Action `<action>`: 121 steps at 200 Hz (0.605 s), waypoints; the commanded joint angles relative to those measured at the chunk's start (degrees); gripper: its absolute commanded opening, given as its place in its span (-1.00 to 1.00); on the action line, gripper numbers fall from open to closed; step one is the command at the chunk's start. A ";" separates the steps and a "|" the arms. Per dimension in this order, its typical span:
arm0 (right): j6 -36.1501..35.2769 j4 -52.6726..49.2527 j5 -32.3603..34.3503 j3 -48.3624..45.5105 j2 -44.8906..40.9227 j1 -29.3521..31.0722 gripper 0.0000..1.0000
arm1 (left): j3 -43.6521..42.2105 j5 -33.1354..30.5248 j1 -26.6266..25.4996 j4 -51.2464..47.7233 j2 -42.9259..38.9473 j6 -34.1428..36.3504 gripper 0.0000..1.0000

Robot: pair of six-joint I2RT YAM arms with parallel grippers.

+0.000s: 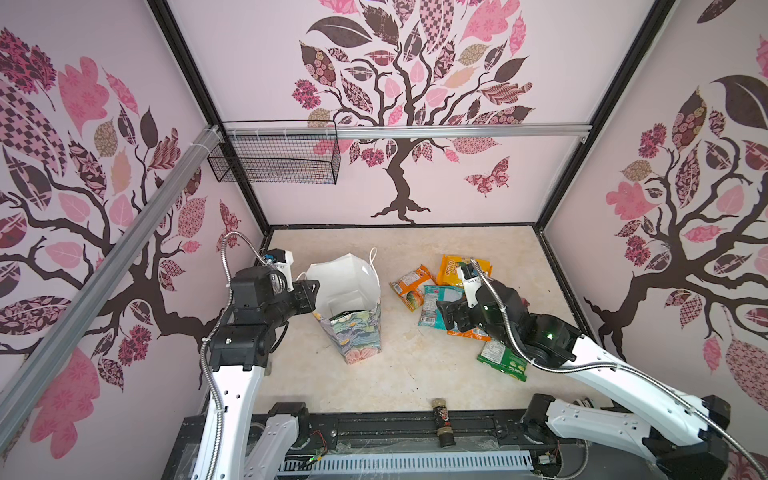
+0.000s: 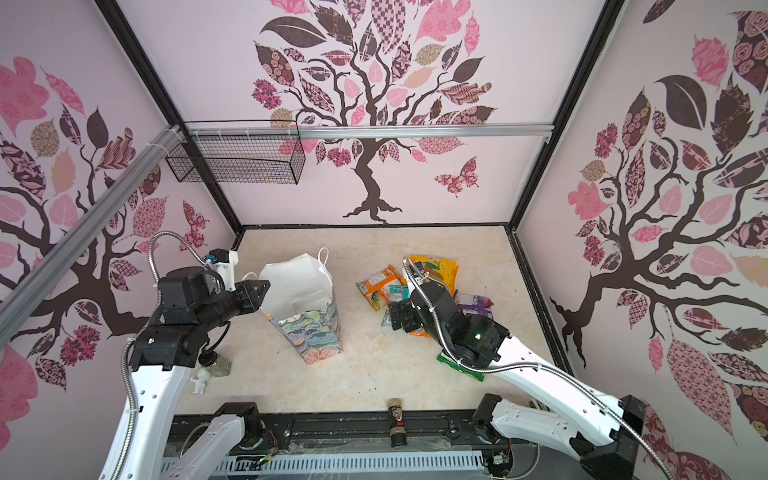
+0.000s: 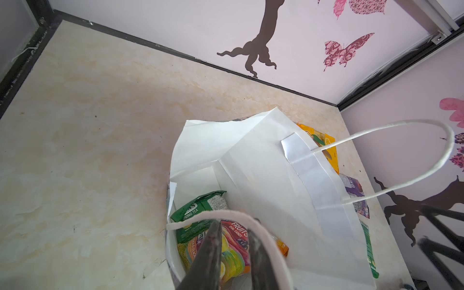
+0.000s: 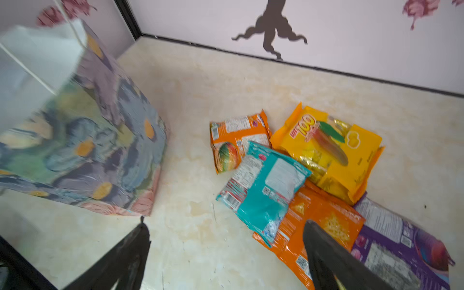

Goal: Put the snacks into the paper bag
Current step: 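Withdraw the right gripper from the bag toward the snack pile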

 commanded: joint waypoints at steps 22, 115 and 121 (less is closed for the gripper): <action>3.23 6.62 -4.30 -8.70 0.13 -6.03 0.99 | -0.99 1.69 -0.15 1.34 1.76 0.96 -0.52; 6.07 15.32 -8.34 -18.29 0.31 -11.38 0.99 | 0.78 0.12 -0.15 0.33 0.56 1.51 -0.52; 6.22 15.83 -8.66 -18.62 0.40 -11.49 0.99 | 0.50 0.18 -0.15 0.32 0.29 1.38 -0.52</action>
